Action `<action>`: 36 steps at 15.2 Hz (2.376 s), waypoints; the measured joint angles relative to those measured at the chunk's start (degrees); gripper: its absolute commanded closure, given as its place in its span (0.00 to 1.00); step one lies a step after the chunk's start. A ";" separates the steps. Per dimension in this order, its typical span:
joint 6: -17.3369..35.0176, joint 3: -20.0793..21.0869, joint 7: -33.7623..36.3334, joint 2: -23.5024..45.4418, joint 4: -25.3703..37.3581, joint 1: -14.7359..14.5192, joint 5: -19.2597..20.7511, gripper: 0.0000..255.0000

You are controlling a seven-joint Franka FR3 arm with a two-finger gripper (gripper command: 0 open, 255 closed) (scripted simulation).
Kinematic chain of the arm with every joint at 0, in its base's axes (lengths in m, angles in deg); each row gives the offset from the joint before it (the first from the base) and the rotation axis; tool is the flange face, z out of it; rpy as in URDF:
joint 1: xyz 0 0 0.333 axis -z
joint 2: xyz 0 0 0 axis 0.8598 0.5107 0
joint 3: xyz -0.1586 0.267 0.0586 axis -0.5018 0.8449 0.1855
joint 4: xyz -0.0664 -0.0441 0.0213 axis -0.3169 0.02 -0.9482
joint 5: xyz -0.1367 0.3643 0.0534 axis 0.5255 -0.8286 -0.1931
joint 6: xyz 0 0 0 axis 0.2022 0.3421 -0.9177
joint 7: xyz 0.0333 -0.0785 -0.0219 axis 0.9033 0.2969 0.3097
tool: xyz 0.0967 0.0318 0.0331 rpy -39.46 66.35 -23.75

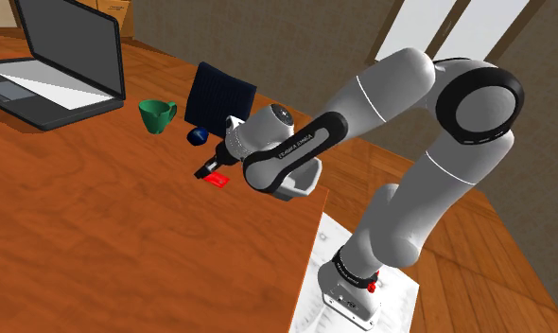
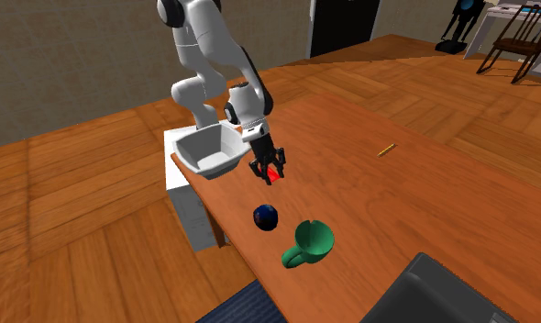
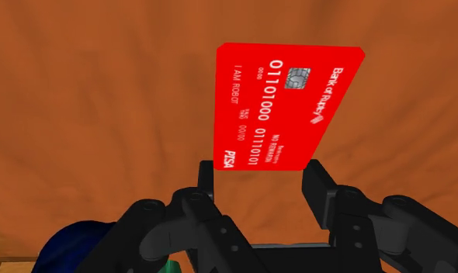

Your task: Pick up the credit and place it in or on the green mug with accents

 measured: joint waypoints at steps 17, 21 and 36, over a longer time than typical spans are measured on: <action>-15.76 1.69 3.10 -12.09 3.57 2.96 3.54 1.00; -19.49 1.82 3.49 -14.12 5.28 3.21 3.88 1.00; -27.31 -0.53 0.52 -5.73 21.32 4.07 3.73 1.00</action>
